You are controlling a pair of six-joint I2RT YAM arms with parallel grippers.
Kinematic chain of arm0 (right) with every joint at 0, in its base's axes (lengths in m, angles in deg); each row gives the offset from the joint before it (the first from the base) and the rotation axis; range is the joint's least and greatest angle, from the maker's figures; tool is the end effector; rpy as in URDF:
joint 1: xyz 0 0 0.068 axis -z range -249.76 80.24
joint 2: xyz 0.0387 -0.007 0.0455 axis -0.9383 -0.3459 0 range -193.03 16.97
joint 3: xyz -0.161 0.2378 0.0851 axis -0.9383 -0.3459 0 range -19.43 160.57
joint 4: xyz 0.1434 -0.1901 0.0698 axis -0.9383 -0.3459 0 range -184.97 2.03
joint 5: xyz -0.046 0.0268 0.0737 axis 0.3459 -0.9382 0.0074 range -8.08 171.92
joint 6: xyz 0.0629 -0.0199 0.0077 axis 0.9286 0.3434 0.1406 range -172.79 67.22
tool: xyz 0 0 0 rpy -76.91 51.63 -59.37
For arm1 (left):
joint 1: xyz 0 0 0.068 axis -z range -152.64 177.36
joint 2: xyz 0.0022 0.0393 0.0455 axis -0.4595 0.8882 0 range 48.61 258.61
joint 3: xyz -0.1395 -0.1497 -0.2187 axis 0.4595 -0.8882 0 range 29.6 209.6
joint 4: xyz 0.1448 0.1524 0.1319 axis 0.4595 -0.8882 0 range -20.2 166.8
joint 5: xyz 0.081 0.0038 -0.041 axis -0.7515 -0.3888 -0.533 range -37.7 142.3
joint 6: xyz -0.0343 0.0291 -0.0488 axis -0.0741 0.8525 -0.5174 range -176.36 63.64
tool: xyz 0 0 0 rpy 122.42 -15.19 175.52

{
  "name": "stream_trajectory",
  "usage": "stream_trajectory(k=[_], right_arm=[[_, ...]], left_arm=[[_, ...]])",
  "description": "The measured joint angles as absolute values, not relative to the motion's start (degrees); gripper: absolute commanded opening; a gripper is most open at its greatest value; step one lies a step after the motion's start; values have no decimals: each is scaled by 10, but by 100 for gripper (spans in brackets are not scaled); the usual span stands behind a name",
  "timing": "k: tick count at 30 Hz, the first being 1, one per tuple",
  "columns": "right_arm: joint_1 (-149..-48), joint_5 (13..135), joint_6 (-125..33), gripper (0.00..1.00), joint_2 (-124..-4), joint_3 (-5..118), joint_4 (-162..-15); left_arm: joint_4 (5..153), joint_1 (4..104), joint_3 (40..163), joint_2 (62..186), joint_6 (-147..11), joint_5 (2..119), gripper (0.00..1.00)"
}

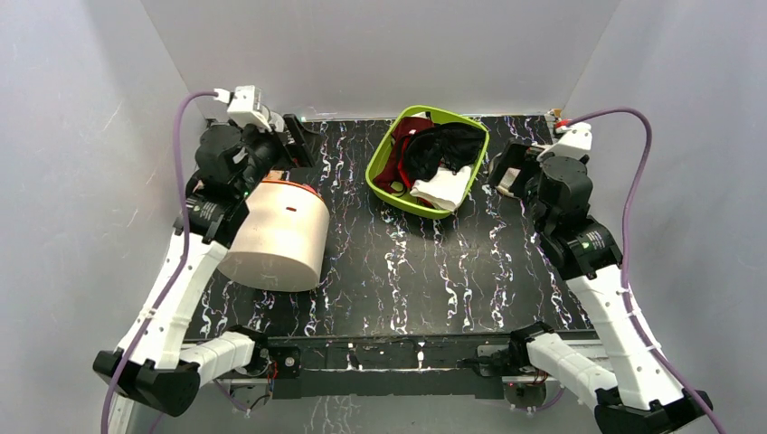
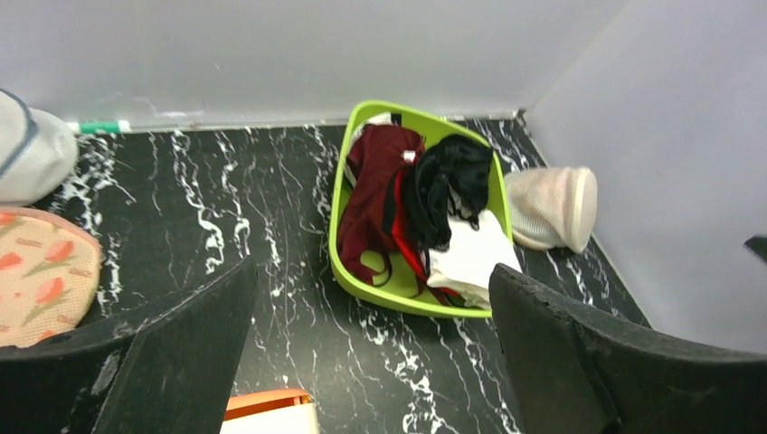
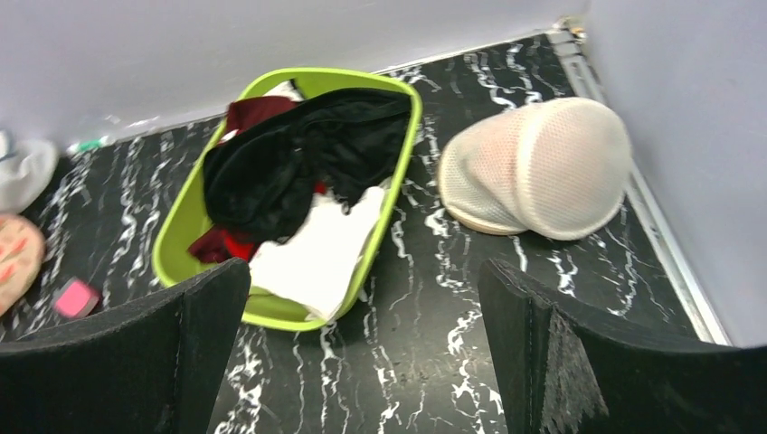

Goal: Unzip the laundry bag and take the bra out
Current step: Pick up the laundry bag at the center of the board.

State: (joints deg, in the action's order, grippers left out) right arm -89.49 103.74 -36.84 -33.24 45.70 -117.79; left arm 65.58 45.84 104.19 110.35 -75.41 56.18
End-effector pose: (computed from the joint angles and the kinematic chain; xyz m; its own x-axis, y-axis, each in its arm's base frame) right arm 0.1569 0.0355 0.4233 -0.2260 0.1900 -0.9554 0.0904 0.9807 0.1737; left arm 0.2075 -0.0731 0.4837 -0.0988 -0.3105 -0.9454 0.3684 0.8712 -0.3246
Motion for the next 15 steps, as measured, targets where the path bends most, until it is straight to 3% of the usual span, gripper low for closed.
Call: stream_trajectory(k=[15], right_arm=[[-766,1057,-291,98,-398,425,-1164]], left_arm=[[739,507,928,1146,-711,678,98]])
